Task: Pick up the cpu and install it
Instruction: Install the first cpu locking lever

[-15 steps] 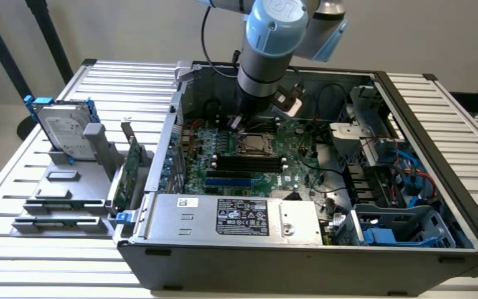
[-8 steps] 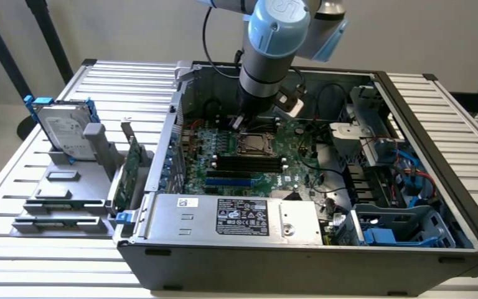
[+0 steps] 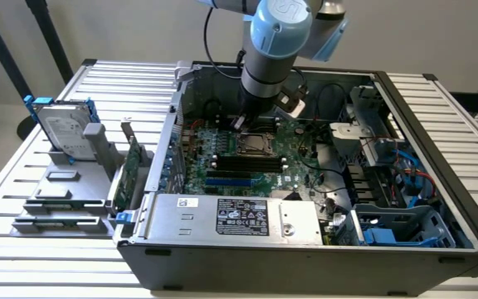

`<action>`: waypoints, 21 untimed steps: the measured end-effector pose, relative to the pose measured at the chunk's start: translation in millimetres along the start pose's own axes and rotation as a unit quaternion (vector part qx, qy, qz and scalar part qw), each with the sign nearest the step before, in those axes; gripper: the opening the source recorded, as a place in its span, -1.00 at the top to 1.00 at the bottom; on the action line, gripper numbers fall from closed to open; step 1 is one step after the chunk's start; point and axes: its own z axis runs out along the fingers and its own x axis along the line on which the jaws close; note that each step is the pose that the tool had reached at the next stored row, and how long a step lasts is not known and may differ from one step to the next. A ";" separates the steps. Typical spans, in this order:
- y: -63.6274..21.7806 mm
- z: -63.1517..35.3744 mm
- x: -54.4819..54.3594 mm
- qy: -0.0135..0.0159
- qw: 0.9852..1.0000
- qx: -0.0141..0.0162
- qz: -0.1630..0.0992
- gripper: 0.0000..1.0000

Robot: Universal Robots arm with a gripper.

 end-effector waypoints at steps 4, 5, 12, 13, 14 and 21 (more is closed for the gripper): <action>0.3 0.6 0.1 0.000 1.000 0.000 0.003 0.79; 0.5 0.7 0.1 0.000 1.000 0.000 0.003 0.79; 2.4 1.9 0.8 0.001 1.000 -0.001 0.007 0.79; 2.7 2.1 1.0 0.001 1.000 -0.001 0.007 0.79; 3.0 2.3 1.1 0.001 1.000 0.000 0.007 0.79; 4.8 3.3 1.8 0.001 1.000 0.000 0.007 0.79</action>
